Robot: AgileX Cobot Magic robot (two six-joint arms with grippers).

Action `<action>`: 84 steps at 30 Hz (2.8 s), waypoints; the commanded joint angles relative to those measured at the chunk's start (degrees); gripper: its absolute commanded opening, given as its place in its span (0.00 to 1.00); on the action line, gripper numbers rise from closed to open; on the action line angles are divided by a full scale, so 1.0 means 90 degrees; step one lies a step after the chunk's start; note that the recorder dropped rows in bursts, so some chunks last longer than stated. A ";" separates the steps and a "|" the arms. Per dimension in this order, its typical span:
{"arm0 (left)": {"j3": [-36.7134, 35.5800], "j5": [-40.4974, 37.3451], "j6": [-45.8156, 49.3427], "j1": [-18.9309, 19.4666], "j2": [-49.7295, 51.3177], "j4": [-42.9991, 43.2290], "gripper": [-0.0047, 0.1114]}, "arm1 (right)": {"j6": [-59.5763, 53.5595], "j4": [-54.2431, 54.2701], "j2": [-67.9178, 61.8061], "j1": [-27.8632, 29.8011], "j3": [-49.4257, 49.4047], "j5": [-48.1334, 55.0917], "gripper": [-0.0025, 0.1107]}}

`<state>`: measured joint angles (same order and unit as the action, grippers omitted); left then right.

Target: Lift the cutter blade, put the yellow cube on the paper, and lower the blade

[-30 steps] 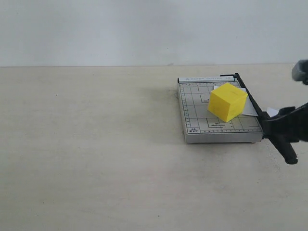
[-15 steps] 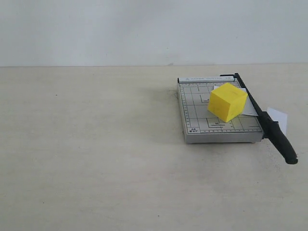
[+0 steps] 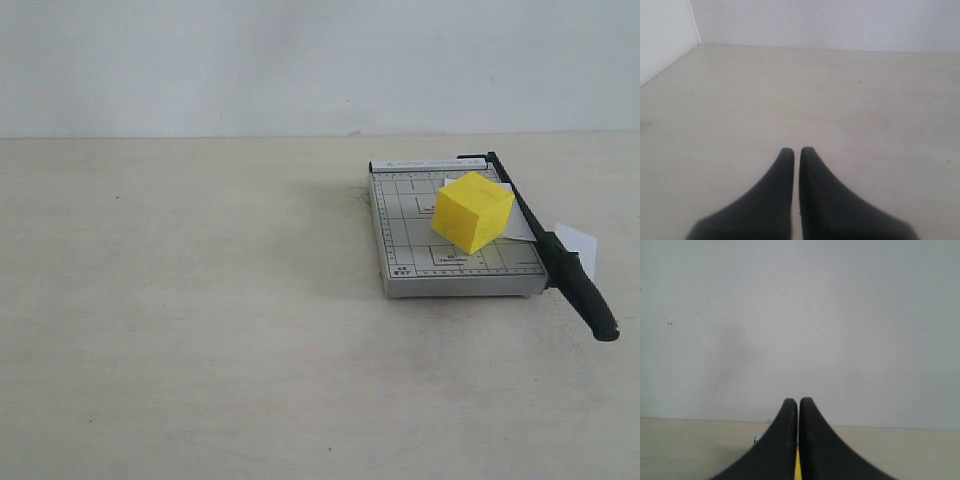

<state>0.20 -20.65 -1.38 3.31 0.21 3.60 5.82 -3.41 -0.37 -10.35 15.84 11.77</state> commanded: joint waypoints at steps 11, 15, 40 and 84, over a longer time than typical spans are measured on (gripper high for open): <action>-0.0022 0.0023 -0.0017 0.0010 -0.0023 0.0034 0.08 | -0.0100 0.0178 0.0041 0.0005 -0.1265 -0.0511 0.03; -0.0022 0.0023 -0.0017 0.0010 -0.0023 0.0034 0.08 | -0.0100 0.0178 0.0041 0.0005 -0.1620 -0.0610 0.03; -0.0022 0.0023 -0.0017 0.0010 -0.0023 0.0034 0.08 | -0.0768 0.0639 0.0041 0.0005 -0.1760 -0.0284 0.03; -0.0022 0.0023 -0.0017 0.0010 -0.0023 0.0034 0.08 | -0.0756 0.0639 0.0041 0.0005 -0.1760 -0.0373 0.03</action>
<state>0.20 -20.65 -1.38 3.31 0.21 3.60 -0.85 2.12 -0.37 -10.35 0.19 9.09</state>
